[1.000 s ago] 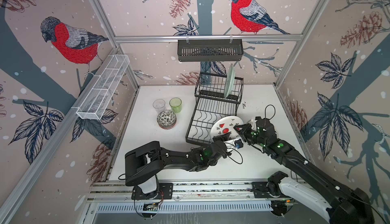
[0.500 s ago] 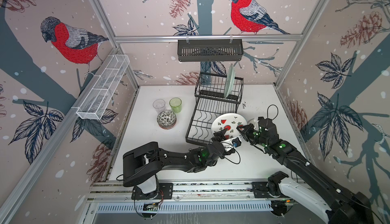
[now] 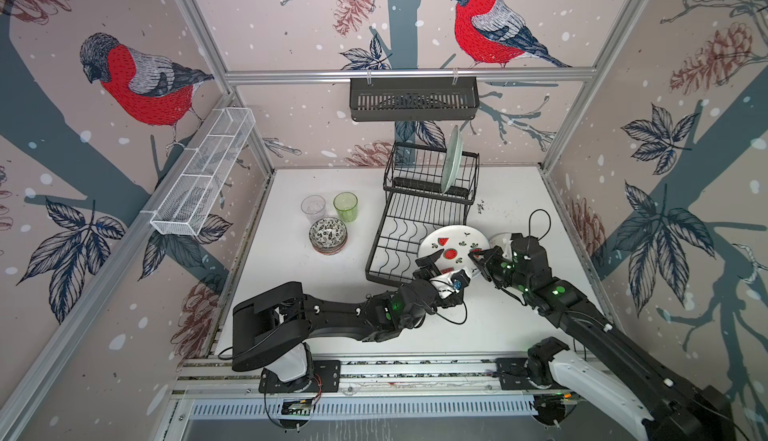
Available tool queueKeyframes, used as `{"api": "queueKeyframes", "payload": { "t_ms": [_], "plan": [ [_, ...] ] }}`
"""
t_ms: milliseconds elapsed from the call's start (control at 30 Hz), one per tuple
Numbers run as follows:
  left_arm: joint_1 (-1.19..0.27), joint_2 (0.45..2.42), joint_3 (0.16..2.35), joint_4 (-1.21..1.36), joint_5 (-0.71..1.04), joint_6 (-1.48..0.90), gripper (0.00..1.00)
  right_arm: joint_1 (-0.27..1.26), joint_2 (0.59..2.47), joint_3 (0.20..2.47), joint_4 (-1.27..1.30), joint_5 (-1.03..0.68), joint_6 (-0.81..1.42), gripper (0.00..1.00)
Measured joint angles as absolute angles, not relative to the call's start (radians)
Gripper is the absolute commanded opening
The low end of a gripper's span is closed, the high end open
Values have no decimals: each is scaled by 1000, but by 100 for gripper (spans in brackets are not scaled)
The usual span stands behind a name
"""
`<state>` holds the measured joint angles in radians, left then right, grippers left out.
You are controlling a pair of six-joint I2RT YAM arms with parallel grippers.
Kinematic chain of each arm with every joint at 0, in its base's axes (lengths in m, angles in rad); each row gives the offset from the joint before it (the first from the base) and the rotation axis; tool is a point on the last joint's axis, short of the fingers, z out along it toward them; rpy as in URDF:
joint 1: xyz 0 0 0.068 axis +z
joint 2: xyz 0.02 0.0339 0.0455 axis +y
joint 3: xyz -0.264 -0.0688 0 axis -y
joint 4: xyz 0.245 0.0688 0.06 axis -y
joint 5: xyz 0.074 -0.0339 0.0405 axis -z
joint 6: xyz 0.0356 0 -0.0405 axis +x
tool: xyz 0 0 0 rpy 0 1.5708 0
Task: Unload the mixed dishes from the dish rack
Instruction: 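Open left gripper to release the plate while right gripper pulls it toward the table, then lower the watermelon plate onto the floral plate with right gripper while left gripper withdraws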
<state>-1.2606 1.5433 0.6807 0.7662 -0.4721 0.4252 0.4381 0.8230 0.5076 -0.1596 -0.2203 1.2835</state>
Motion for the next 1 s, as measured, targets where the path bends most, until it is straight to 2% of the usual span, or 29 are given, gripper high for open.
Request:
{"api": "queueKeyframes", "payload": {
  "t_ms": [500, 1000],
  "plan": [
    [-1261, 1445, 659, 775, -456, 344, 98, 377, 787, 467, -188, -212, 1253, 0],
    [-1212, 1303, 586, 773, -416, 278, 98, 211, 707, 435, -248, -241, 1137, 0]
  ]
}}
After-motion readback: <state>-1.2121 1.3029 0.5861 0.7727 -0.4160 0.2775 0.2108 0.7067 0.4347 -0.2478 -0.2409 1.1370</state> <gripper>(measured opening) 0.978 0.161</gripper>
